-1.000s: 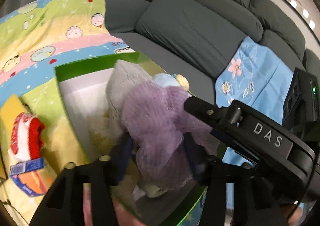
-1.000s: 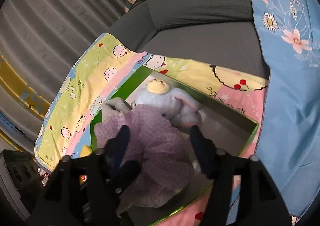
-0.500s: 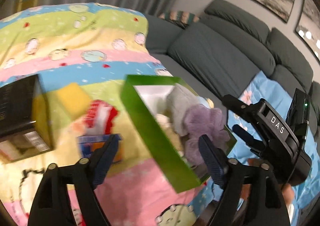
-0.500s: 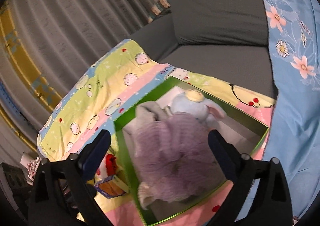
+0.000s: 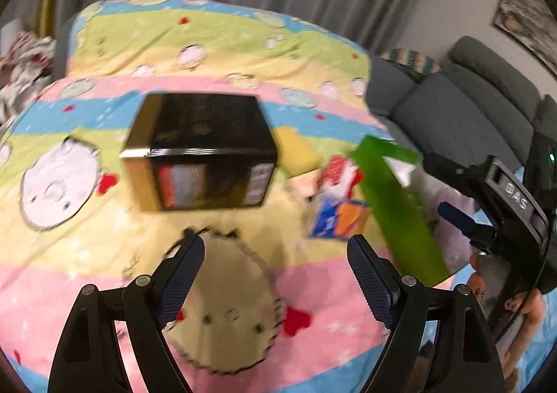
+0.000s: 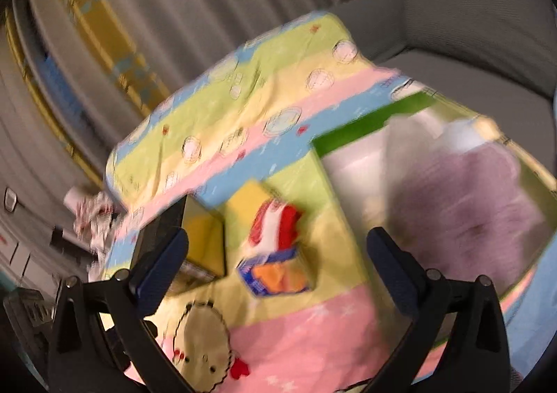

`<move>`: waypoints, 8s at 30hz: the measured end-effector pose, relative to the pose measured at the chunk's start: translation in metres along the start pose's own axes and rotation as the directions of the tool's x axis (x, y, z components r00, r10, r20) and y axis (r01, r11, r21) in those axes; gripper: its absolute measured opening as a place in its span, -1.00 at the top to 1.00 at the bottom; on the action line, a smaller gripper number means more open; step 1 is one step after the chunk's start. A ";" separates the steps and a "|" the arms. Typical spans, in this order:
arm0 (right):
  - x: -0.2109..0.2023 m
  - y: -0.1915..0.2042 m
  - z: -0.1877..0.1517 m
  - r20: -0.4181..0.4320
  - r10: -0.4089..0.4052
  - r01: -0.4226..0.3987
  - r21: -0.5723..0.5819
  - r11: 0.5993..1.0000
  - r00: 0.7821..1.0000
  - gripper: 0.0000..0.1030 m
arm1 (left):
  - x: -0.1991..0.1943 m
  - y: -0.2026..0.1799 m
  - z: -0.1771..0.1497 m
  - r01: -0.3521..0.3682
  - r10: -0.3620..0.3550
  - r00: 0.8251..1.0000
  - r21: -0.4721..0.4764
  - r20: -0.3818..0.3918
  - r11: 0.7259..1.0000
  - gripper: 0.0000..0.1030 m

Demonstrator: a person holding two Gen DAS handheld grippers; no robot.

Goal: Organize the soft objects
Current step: 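Move the right gripper back to the blue tissue packet, then grasp the blue and orange tissue packet with the right gripper, then lift the tissue packet and carry it over the white box, then drop the tissue packet into the box and open the right gripper, then move the right gripper to the red and white sock, then grasp the red and white sock with the right gripper, then lift the sock and carry it over the white box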

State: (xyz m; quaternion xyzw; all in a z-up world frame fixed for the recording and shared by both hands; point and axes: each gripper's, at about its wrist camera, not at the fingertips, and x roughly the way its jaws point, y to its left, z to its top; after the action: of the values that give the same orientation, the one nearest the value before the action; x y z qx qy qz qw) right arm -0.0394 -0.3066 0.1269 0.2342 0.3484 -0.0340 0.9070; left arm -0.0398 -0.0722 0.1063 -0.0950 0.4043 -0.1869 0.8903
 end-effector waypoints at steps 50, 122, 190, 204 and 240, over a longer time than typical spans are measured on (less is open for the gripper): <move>0.094 0.084 -0.087 -0.426 0.130 -0.223 -0.174 0.959 0.895 -0.74 | -0.011 0.106 -0.053 0.012 -0.026 0.999 -0.270 -0.046 0.963 -0.64; -0.037 -0.178 0.024 0.022 -0.191 0.172 0.349 0.921 0.981 -0.22 | 0.124 -0.252 -0.002 0.455 -0.371 0.872 0.247 -0.320 0.856 0.23; 0.112 0.036 -0.012 -0.142 -0.224 0.196 -0.187 0.962 0.964 0.19 | 0.006 0.060 -0.048 -0.122 0.119 0.992 -0.128 -0.036 0.984 -0.70; 0.089 0.095 -0.089 -0.430 0.024 -0.168 -0.300 0.939 0.902 -0.01 | 0.003 0.059 -0.051 -0.110 0.105 0.994 -0.143 -0.040 0.984 -0.70; -0.008 -0.003 -0.006 -0.058 0.083 -0.083 0.009 0.997 0.995 0.24 | 0.041 -0.105 0.012 0.492 -0.492 0.869 0.160 -0.044 0.856 0.30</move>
State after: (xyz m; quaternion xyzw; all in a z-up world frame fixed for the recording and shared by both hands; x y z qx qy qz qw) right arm -0.0495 -0.3077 0.1268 0.2524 0.3644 0.0095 0.8963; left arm -0.0324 -0.1845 0.1197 -0.1205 0.3505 -0.4412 0.8173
